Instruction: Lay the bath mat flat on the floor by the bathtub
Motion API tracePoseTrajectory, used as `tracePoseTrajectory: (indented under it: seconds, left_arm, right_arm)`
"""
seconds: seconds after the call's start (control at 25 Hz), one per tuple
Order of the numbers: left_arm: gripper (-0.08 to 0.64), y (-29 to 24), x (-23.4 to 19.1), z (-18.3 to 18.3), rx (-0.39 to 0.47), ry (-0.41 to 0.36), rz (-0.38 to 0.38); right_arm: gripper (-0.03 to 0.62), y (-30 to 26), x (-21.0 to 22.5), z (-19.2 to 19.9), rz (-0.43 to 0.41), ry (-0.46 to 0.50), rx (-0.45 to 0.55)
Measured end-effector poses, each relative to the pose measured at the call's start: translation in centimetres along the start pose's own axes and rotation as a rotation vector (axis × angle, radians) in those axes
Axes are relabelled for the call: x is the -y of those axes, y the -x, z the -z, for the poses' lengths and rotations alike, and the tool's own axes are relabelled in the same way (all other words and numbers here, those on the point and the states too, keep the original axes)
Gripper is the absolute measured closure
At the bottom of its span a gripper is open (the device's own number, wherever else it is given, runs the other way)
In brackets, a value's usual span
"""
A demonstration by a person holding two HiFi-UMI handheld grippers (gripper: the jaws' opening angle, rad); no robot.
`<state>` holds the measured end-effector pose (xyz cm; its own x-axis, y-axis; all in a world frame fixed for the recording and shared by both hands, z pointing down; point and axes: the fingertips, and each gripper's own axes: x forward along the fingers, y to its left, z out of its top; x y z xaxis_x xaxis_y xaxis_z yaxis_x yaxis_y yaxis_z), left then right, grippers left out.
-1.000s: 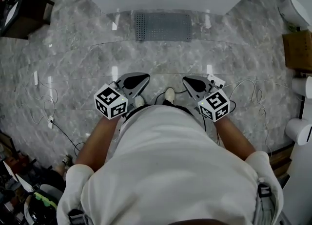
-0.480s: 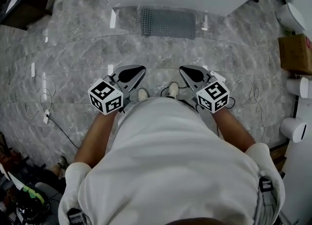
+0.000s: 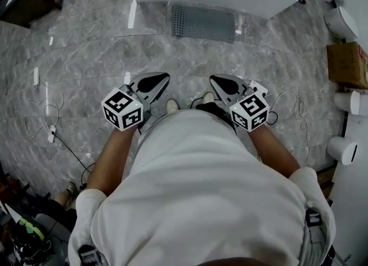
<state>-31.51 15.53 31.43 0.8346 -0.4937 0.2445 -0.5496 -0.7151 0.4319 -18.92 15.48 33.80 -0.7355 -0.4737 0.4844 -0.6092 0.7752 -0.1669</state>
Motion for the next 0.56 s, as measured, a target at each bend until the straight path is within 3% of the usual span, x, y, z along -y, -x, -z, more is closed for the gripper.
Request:
tracePoseTrajectory:
  seconds: [0.4, 0.56]
  left_arm:
    - [0.541, 2.1, -1.8, 0.7, 0.044, 0.023, 0.026]
    - [0.541, 2.6, -2.9, 0.6, 0.075, 0.079, 0.051]
  right_arm:
    - [0.584, -1.9, -1.7, -0.9, 0.025, 0.037, -0.039]
    - [0.584, -2.8, -2.4, -0.4, 0.028, 0.040, -0.061]
